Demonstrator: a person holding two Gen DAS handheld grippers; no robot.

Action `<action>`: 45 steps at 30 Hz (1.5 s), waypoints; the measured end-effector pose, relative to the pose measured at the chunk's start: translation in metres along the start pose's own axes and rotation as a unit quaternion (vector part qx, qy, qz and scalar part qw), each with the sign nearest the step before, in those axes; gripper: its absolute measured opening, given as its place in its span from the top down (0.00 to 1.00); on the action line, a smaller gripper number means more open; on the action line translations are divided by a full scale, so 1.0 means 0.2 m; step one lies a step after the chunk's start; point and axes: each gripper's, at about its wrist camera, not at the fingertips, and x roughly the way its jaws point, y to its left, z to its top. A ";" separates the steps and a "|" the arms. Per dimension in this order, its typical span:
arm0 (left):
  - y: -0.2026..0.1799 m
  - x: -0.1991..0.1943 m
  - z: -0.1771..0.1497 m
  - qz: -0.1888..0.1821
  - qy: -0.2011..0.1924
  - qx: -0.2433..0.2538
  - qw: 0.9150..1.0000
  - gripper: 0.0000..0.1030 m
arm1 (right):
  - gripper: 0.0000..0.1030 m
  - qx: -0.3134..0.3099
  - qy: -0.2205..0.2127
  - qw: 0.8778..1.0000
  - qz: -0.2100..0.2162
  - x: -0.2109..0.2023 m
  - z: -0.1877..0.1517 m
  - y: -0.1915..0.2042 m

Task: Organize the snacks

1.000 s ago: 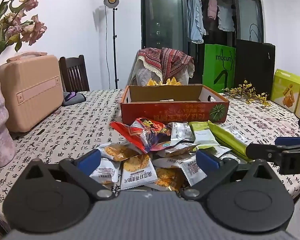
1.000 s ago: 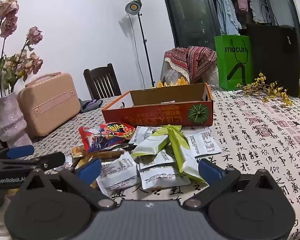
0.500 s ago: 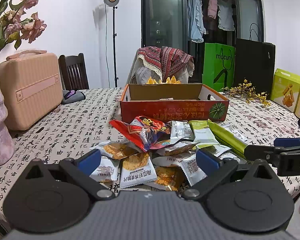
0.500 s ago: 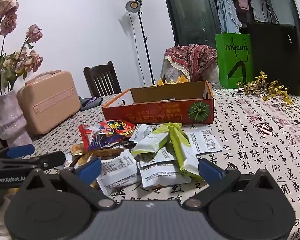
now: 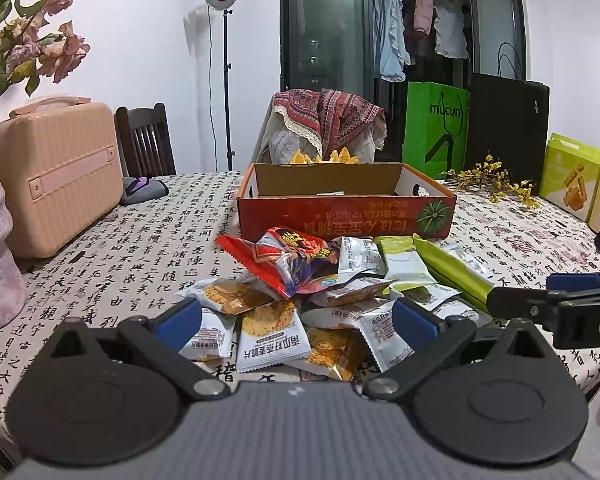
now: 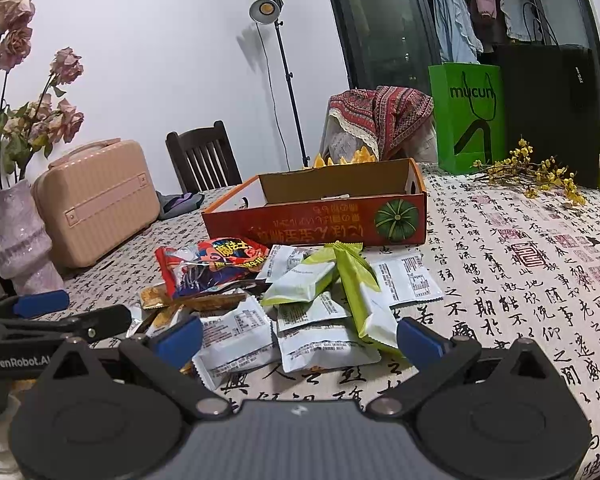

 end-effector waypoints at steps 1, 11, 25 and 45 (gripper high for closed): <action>0.00 0.00 0.00 0.000 0.000 0.000 1.000 0.00 | 0.00 0.000 0.000 1.000 0.000 0.00 0.00 0.00; 0.00 0.00 0.00 0.000 -0.001 0.001 1.000 0.00 | 0.00 0.001 0.003 1.000 0.000 0.00 -0.01 0.00; -0.01 -0.01 0.00 0.001 -0.002 0.004 1.000 0.00 | 0.00 0.000 0.004 1.000 0.001 0.00 -0.01 0.00; -0.01 0.00 0.00 -0.001 -0.001 0.003 1.000 0.00 | 0.00 0.003 0.009 1.000 0.001 0.02 -0.01 -0.02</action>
